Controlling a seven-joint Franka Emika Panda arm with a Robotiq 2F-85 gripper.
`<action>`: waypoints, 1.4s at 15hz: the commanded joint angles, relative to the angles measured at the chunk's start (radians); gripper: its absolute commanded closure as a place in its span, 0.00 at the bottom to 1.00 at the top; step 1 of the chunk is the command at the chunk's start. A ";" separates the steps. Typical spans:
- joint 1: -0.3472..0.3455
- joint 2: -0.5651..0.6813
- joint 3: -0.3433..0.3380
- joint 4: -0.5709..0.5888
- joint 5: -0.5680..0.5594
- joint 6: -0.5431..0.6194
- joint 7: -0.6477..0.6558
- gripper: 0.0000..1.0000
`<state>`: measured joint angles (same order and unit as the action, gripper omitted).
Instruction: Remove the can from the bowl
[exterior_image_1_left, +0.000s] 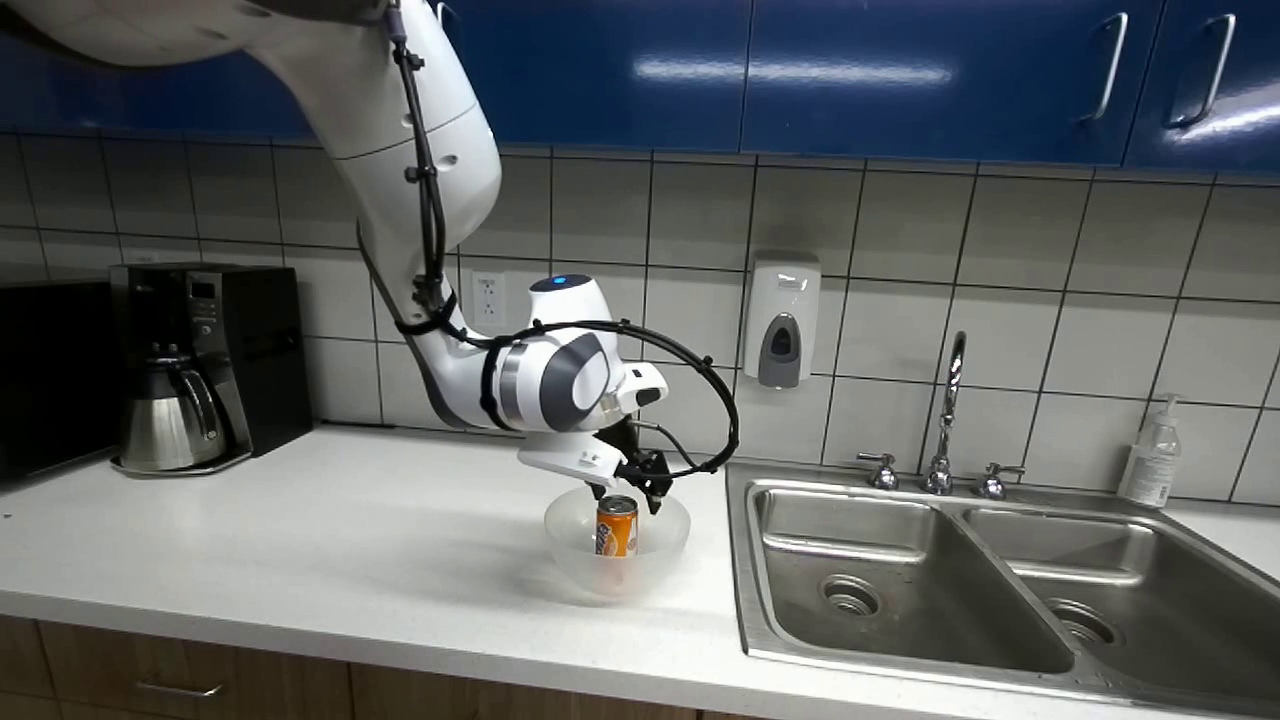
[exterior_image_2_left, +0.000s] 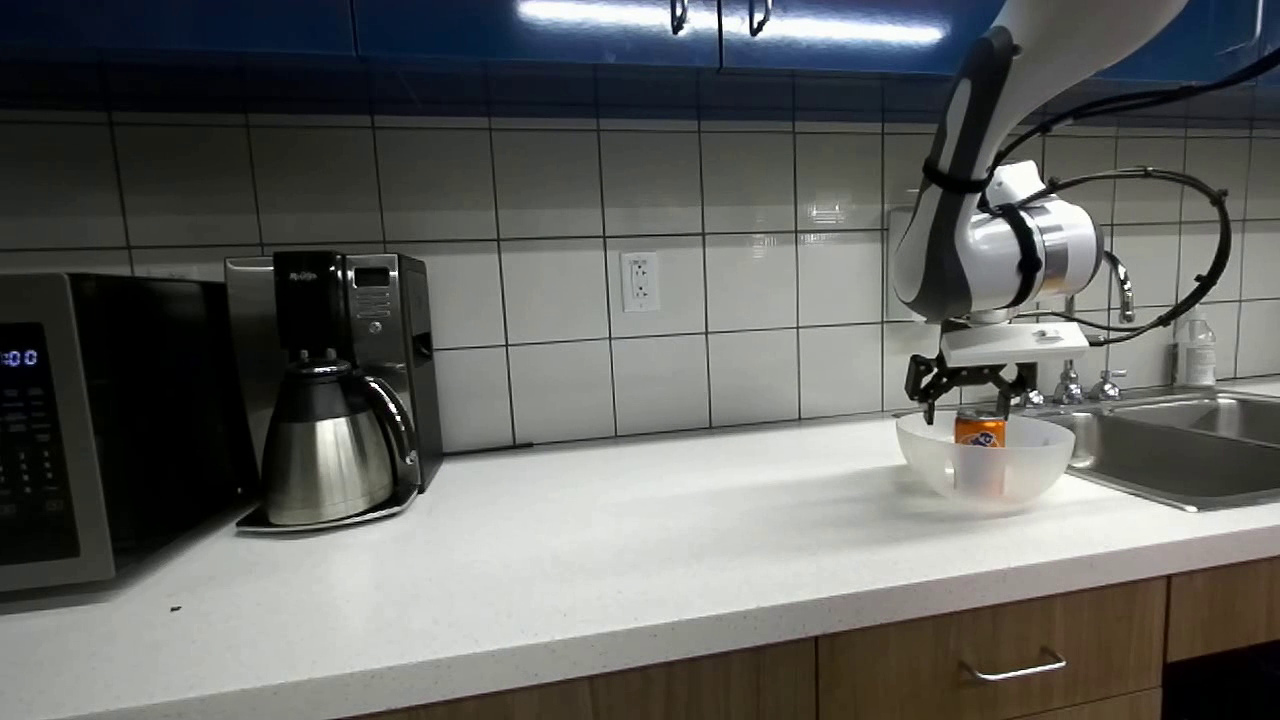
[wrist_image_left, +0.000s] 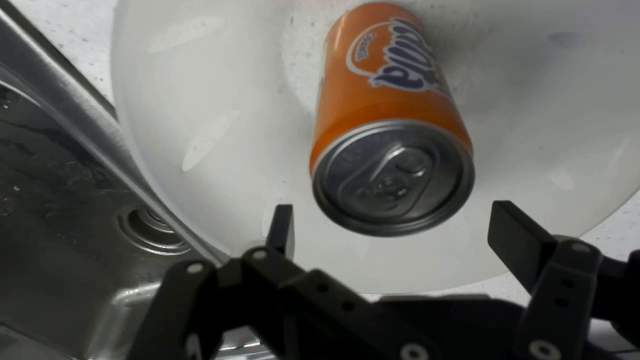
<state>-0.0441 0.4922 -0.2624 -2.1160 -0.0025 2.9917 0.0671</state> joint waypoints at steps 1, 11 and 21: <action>-0.023 -0.012 0.017 0.009 -0.005 -0.036 0.005 0.00; -0.086 -0.025 0.098 0.015 0.038 -0.143 -0.013 0.00; -0.081 -0.036 0.092 0.008 0.030 -0.159 -0.004 0.30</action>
<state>-0.1068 0.4874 -0.1873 -2.1068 0.0201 2.8799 0.0671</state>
